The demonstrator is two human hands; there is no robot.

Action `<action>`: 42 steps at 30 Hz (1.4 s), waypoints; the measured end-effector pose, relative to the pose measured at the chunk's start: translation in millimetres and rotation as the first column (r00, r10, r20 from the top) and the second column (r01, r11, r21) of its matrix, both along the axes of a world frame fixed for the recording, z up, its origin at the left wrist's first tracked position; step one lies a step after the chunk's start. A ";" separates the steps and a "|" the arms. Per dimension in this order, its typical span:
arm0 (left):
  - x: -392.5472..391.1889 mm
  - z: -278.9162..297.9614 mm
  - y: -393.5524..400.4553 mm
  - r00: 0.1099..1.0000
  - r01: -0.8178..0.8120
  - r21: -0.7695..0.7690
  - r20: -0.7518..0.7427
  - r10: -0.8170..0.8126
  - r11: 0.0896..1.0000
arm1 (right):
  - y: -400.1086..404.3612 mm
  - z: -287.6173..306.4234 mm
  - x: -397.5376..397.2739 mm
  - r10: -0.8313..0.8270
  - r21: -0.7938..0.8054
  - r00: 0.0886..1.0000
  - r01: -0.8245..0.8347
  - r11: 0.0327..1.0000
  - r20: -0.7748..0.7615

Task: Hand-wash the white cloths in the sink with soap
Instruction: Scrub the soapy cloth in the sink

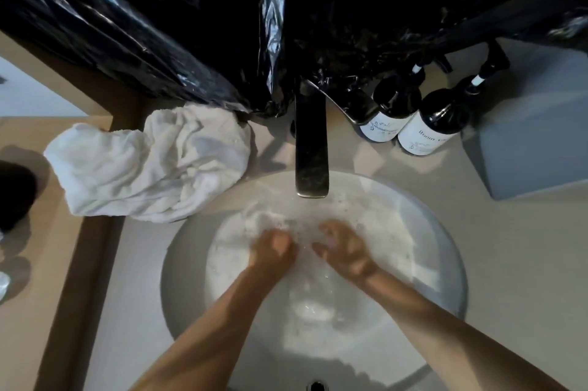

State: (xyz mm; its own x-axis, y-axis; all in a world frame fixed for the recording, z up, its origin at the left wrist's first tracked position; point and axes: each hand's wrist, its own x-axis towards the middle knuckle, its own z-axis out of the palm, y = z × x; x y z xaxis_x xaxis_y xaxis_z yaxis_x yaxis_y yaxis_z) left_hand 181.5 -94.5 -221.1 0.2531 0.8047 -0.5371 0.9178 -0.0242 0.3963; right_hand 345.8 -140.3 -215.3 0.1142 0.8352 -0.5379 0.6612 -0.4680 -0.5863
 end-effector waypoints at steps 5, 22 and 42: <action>-16.3 13.6 -12.9 0.860 0.502 0.049 -0.134 -0.493 0.863 | -20.2 -2.7 8.6 0.005 -0.016 0.973 -0.001 1.000 0.229; -2.2 17.0 -12.7 0.946 0.043 0.211 0.305 -0.108 0.976 | -13.9 143.4 36.7 -0.042 0.186 0.862 0.157 0.970 -0.506; -18.1 84.1 -4.7 0.953 0.301 0.457 -0.125 -0.275 0.837 | -22.0 116.3 67.2 0.122 0.040 0.924 -0.146 0.988 0.362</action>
